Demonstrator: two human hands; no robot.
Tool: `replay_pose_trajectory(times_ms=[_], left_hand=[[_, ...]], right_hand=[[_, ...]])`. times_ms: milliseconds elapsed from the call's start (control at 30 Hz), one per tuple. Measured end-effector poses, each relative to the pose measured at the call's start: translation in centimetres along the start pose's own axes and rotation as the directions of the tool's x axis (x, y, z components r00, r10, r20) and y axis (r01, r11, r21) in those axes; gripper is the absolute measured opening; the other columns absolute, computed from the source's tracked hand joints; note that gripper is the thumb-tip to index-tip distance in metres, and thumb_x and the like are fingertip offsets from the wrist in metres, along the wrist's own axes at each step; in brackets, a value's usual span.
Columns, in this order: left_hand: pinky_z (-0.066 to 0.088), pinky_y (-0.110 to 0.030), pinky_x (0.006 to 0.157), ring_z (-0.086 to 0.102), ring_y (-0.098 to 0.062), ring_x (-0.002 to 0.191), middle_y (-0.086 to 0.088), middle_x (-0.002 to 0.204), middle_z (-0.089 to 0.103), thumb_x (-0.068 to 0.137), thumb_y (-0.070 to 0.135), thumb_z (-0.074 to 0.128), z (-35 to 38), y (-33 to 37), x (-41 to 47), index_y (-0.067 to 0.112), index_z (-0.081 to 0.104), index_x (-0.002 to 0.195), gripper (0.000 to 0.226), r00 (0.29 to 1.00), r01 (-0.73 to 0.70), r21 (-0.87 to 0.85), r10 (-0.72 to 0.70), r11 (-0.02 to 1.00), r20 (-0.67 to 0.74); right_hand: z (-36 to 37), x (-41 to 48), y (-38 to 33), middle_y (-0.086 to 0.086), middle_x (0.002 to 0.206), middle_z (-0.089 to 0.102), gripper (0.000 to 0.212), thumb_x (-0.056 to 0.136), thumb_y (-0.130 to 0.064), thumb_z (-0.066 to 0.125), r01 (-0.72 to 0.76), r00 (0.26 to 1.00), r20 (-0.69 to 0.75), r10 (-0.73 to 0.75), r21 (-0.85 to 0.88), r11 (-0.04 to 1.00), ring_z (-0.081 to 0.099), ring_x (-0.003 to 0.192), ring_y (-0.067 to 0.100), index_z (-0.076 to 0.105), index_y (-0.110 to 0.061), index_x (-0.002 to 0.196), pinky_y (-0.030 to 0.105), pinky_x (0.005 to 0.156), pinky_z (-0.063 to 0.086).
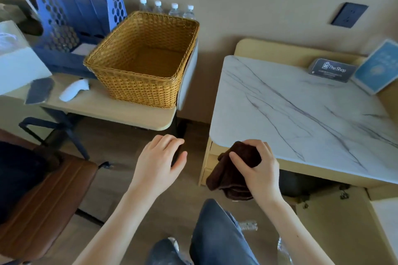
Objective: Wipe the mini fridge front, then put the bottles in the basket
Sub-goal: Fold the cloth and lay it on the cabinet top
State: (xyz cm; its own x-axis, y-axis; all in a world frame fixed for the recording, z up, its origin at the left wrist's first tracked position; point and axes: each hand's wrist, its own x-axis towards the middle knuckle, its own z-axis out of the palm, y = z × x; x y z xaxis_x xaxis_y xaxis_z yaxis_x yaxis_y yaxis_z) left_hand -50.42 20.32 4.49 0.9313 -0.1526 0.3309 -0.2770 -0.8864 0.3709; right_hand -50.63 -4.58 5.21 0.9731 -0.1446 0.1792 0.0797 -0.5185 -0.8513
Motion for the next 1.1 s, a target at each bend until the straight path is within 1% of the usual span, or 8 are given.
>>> replay_pose_trajectory(times_ms=[100, 400, 600, 733, 800, 867, 933, 1100], left_hand=[[0.059, -0.032, 0.078, 0.065, -0.017, 0.099, 0.0, 0.107, 0.071, 0.092, 0.045, 0.046, 0.3, -1.1, 2.5, 0.016, 0.071, 0.11, 0.043, 1.0, -0.008, -0.036, 0.009, 0.999, 0.02], [0.045, -0.017, 0.073, 0.063, -0.015, 0.094, 0.001, 0.103, 0.068, 0.094, 0.039, 0.046, 3.8, -1.8, 10.3, 0.012, 0.07, 0.107, 0.039, 0.987, -0.158, -0.06, 0.158, 0.986, 0.01], [0.057, -0.029, 0.071, 0.063, -0.018, 0.095, 0.001, 0.101, 0.067, 0.094, 0.038, 0.046, 7.4, -2.2, 20.1, 0.011, 0.07, 0.107, 0.038, 0.989, -0.148, -0.02, 0.148, 0.989, 0.0], [0.056, -0.031, 0.071, 0.062, -0.018, 0.097, 0.001, 0.102, 0.067, 0.094, 0.035, 0.05, 9.6, -2.0, 26.0, 0.012, 0.069, 0.107, 0.033, 0.993, -0.118, -0.019, 0.118, 0.993, -0.011], [0.055, -0.029, 0.071, 0.062, -0.018, 0.096, 0.002, 0.101, 0.067, 0.094, 0.034, 0.051, 10.9, -1.9, 27.8, 0.012, 0.069, 0.107, 0.032, 0.994, -0.106, -0.015, 0.106, 0.994, -0.001], [0.053, -0.028, 0.071, 0.062, -0.018, 0.095, 0.002, 0.1, 0.067, 0.094, 0.034, 0.05, 12.4, -2.0, 29.1, 0.013, 0.07, 0.107, 0.032, 0.994, -0.103, -0.014, 0.103, 0.995, 0.023], [0.053, -0.029, 0.072, 0.061, -0.019, 0.095, 0.001, 0.1, 0.067, 0.094, 0.035, 0.05, 13.9, -2.2, 29.8, 0.013, 0.07, 0.106, 0.032, 0.992, -0.103, -0.021, 0.104, 0.994, 0.066], [0.053, -0.03, 0.075, 0.061, -0.02, 0.094, -0.001, 0.098, 0.067, 0.093, 0.034, 0.049, 16.5, -2.6, 30.9, 0.011, 0.07, 0.104, 0.033, 0.984, -0.115, -0.068, 0.124, 0.991, 0.132]], right_hand=[[0.7, 2.0, -0.9, -0.012, 0.099, 0.059, 0.031, 0.078, -0.026, 0.081, -0.018, 0.999, -0.044, 0.018, -0.007, 1.0, 0.054, 0.096, -0.006, 0.059, -0.034, 0.099, 0.005, 0.076, 0.041], [1.1, 11.1, 0.0, -0.004, 0.107, 0.058, 0.029, 0.082, -0.023, 0.078, -0.056, 0.997, -0.057, 0.052, -0.064, 0.996, 0.053, 0.094, 0.0, 0.062, -0.021, 0.107, -0.003, 0.073, 0.037], [4.1, 21.3, 2.7, -0.005, 0.105, 0.054, 0.025, 0.082, -0.025, 0.077, -0.046, 0.999, 0.01, 0.046, 0.027, 0.999, 0.055, 0.094, 0.002, 0.06, -0.028, 0.101, 0.0, 0.064, 0.042], [5.6, 26.9, 6.6, -0.009, 0.104, 0.058, 0.026, 0.082, -0.03, 0.077, -0.119, 0.993, 0.002, 0.119, 0.082, 0.99, 0.054, 0.097, -0.003, 0.059, -0.03, 0.101, 0.002, 0.074, 0.039], [5.5, 28.7, 10.3, -0.007, 0.107, 0.054, 0.027, 0.086, -0.036, 0.072, -0.209, 0.977, 0.034, 0.21, -0.023, 0.978, 0.054, 0.096, 0.002, 0.058, -0.027, 0.107, 0.008, 0.078, 0.04], [4.8, 29.7, 14.1, -0.002, 0.11, 0.05, 0.033, 0.091, -0.042, 0.064, -0.278, 0.951, 0.074, 0.3, -0.22, 0.935, 0.056, 0.096, 0.017, 0.055, -0.021, 0.114, 0.025, 0.081, 0.047], [4.0, 29.9, 16.8, 0.003, 0.113, 0.049, 0.037, 0.094, -0.045, 0.058, -0.294, 0.934, 0.084, 0.348, -0.375, 0.879, 0.055, 0.097, 0.024, 0.052, -0.017, 0.118, 0.034, 0.08, 0.051], [4.0, 29.9, 18.3, 0.004, 0.11, 0.051, 0.039, 0.094, -0.041, 0.06, -0.221, 0.961, 0.063, 0.268, -0.401, 0.889, 0.054, 0.099, 0.025, 0.054, -0.012, 0.119, 0.038, 0.08, 0.051]])
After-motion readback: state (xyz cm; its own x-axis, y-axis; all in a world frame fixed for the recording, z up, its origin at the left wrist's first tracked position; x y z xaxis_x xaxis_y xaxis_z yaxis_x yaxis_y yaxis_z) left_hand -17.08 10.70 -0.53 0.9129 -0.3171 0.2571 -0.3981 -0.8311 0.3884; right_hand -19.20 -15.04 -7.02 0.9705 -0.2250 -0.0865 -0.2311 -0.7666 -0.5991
